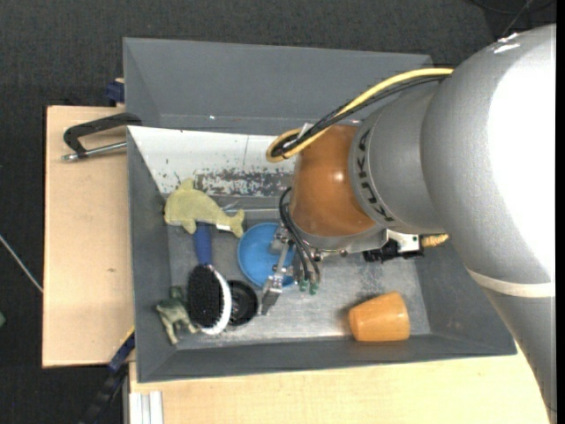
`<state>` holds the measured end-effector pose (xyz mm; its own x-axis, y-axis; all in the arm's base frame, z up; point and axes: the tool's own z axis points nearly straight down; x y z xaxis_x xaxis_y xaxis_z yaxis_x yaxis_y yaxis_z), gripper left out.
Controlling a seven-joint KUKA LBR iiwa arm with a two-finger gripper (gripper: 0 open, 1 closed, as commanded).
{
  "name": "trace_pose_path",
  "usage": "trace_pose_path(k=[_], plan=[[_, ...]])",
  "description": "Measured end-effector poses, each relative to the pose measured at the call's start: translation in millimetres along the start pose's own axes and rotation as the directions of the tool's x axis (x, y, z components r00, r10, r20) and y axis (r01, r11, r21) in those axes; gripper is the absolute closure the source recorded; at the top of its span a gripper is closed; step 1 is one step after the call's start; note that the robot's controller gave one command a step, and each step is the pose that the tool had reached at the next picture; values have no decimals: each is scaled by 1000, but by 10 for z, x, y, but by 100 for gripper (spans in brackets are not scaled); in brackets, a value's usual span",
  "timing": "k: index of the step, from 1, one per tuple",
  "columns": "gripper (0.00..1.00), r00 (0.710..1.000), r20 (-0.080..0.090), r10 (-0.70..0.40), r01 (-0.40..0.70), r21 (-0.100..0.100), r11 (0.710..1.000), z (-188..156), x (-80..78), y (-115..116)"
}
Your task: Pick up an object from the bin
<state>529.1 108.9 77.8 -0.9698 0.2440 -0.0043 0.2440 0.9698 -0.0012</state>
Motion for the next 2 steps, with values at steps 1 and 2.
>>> trace_pose_path(k=[1,2], plan=[[100,1000,0,1,-1,-7,1000,-40,-1,26],[100,1000,8,-6,6,-9,1000,-1377,-104,125]])
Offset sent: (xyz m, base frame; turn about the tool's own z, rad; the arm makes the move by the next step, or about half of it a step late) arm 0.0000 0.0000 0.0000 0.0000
